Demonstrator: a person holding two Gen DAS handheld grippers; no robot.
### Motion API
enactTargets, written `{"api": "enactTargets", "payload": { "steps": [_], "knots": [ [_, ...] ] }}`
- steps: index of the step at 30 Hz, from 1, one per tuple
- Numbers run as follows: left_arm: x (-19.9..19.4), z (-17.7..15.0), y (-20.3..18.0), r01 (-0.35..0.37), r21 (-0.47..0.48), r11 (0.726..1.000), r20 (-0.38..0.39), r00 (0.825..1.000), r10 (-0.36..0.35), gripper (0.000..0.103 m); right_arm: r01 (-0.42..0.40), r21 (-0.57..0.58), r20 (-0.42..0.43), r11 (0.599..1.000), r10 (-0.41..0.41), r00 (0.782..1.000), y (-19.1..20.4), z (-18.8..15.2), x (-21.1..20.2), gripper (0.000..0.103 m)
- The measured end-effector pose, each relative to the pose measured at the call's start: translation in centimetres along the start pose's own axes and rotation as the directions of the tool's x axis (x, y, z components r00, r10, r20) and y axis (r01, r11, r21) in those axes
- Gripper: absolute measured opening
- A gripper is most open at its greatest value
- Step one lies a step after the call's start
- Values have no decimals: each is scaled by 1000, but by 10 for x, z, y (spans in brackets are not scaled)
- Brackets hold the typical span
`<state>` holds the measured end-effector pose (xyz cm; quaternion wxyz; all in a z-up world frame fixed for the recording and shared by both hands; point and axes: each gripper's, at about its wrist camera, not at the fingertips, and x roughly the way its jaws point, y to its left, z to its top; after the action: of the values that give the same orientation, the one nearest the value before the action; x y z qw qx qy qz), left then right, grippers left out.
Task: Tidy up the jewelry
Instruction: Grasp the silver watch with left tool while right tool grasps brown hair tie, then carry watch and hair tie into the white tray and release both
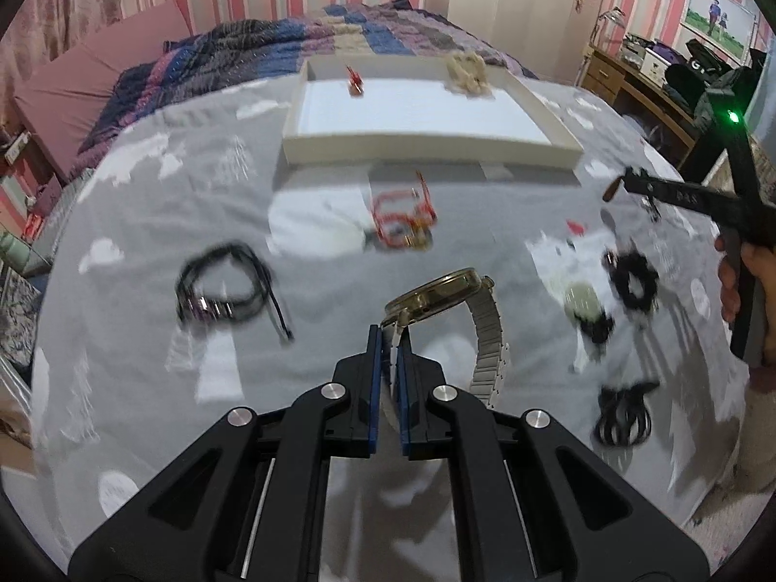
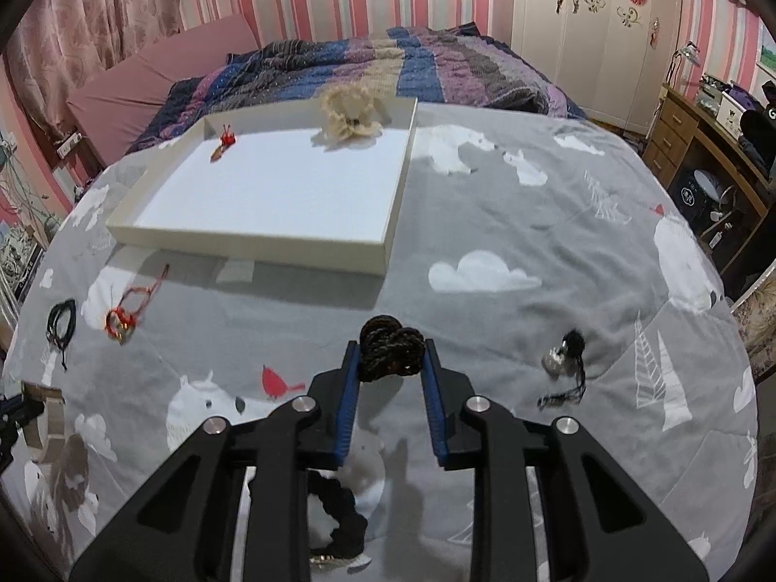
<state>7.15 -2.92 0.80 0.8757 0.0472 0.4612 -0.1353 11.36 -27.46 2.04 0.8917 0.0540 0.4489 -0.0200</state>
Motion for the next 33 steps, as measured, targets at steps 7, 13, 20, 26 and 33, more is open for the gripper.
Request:
{"api": "enactTargets", "payload": {
  "steps": [7,13,20,26,33],
  "knots": [
    [5,53,17,-13,-30,999,28,1000,14,4,-1,6,50,1000,0,999,3,30,-8,25],
    [26,113,37,-8,-98,995,41,999,12,4,-13,7,88,1000,12,996,10,61,-8,25],
    [72,180,48,-12,-139,990,23,1000,15,4,-26,-8,97,1000,27,995,32,110,19,25],
    [133,226,55,-31,-165,986,-40,999,25,4,-24,1,78,1000,24,997,49,142,66,25],
    [187,257,52,-64,-164,984,-92,995,50,4,-48,37,57,998,46,997,71,172,120,25]
  ]
}}
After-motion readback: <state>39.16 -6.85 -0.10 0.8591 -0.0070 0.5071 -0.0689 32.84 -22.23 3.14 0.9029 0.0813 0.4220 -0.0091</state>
